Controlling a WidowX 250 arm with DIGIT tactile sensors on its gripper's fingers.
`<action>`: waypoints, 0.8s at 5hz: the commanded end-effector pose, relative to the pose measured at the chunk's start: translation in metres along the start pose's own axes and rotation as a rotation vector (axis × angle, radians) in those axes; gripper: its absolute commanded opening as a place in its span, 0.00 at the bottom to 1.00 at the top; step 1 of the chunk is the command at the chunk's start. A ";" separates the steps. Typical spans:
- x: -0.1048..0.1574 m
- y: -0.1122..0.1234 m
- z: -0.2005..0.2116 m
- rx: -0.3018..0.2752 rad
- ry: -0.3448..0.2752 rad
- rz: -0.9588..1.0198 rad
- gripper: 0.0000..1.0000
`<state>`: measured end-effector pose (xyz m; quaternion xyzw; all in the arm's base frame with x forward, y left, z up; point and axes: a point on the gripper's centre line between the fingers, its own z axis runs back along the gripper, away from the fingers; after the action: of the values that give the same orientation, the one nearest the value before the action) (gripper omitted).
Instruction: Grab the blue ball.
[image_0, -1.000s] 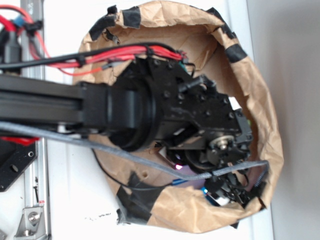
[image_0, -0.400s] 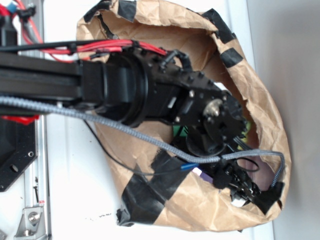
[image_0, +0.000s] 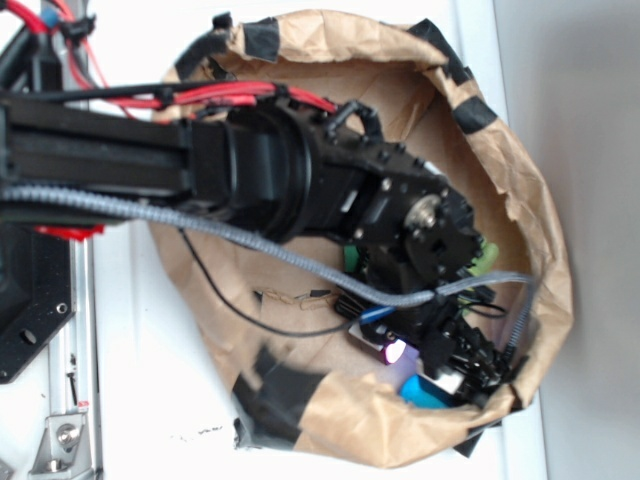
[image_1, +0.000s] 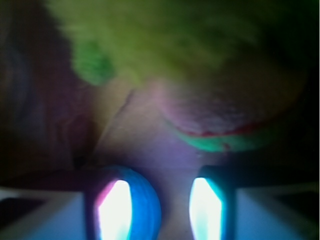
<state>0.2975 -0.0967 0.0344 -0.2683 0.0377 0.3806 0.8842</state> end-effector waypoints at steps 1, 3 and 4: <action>-0.016 0.016 0.057 0.205 -0.166 -0.202 0.00; -0.004 0.040 0.154 0.427 -0.384 -0.180 0.00; -0.010 0.035 0.173 0.351 -0.383 -0.208 0.00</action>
<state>0.2463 0.0055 0.1441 -0.0269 -0.0561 0.3148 0.9471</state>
